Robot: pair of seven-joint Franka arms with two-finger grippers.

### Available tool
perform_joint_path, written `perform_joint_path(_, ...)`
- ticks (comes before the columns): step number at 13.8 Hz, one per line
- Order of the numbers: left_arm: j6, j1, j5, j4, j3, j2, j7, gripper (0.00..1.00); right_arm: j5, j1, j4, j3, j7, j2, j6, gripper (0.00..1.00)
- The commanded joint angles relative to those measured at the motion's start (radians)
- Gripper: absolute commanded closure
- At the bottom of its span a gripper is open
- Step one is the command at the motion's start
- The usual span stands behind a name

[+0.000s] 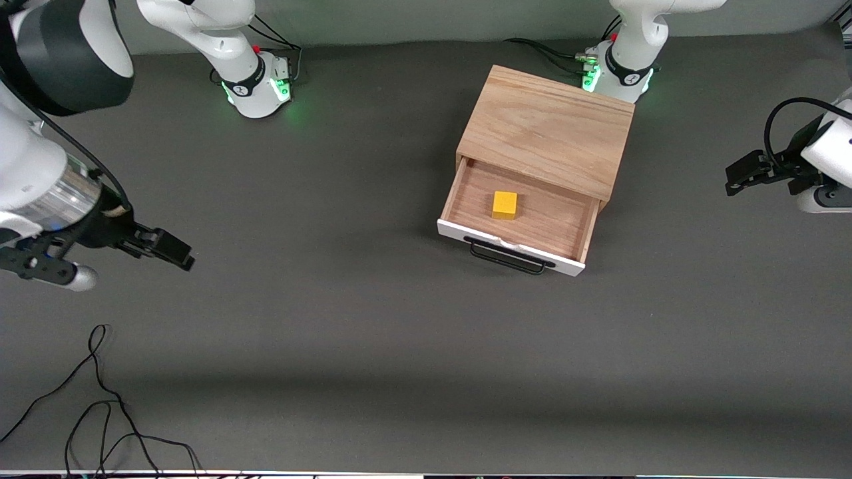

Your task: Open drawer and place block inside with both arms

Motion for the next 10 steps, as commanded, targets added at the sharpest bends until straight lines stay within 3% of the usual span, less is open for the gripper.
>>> perform_joint_path(1, -0.027, -0.014, -0.006, 0.028, 0.013, 0.018, 0.018, 0.00, 0.045, 0.011, -0.262, -0.087, -0.132, -0.163, 0.141, 0.00)
perform_joint_path(3, -0.028, -0.016, -0.006, 0.028, 0.013, 0.022, 0.018, 0.00, 0.068, 0.014, -0.297, -0.094, -0.159, -0.186, 0.148, 0.00)
perform_joint_path(6, -0.028, -0.018, -0.008, 0.028, 0.013, 0.026, 0.018, 0.00, 0.071, 0.011, -0.260, -0.133, -0.256, -0.171, 0.088, 0.00)
perform_joint_path(10, -0.030, -0.016, -0.006, 0.026, 0.013, 0.026, 0.017, 0.00, 0.076, 0.011, -0.228, -0.137, -0.262, -0.163, -0.006, 0.00)
